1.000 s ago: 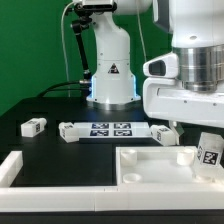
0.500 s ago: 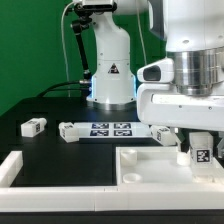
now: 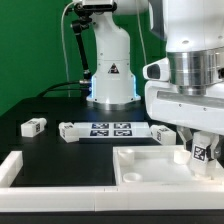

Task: Assemble square table

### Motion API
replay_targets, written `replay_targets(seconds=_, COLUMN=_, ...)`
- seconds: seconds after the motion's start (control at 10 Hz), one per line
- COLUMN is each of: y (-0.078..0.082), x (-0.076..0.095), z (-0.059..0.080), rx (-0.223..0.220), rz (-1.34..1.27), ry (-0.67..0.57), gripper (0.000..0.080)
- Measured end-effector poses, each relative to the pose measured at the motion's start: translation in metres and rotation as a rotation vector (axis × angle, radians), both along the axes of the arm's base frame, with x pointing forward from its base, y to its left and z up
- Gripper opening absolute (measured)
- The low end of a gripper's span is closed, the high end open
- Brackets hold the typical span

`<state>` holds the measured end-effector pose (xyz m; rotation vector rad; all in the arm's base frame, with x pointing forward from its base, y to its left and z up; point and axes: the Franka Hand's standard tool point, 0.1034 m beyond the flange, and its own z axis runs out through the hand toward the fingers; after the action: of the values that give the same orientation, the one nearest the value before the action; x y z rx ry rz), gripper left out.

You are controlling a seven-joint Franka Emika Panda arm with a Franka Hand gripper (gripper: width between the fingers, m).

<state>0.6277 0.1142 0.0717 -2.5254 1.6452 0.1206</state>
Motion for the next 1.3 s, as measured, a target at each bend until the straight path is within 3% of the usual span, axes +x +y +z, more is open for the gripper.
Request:
replay_targets(seconds=0.3, y=-0.006, x=0.002, z=-0.005, rx=0.099, rz=-0.461, ry=0.017, gripper=0.0290)
replay_targets(seconds=0.6, y=-0.005, x=0.002, z=-0.005, rx=0.112, rz=-0.642, ry=0.052, gripper=0.0290)
replay_targets(seconds=0.7, y=-0.005, x=0.002, z=-0.006, rx=0.111, rz=-0.616, ry=0.048, gripper=0.0351)
replay_targets(seconds=0.8, y=-0.004, x=0.002, z=-0.006, rx=0.111, rz=-0.614, ry=0.048, gripper=0.0487)
replay_targets(seconds=0.9, y=0.000, x=0.000, z=-0.003, rx=0.096, rz=-0.458, ry=0.046, gripper=0.0487)
replay_targets(seconds=1.0, y=0.004, x=0.002, z=0.002, rx=0.063, rz=-0.279, ry=0.033, gripper=0.0612)
replay_targets(seconds=1.3, y=0.004, x=0.002, z=0.001, rx=0.050, rz=-0.021, ry=-0.013, gripper=0.0648)
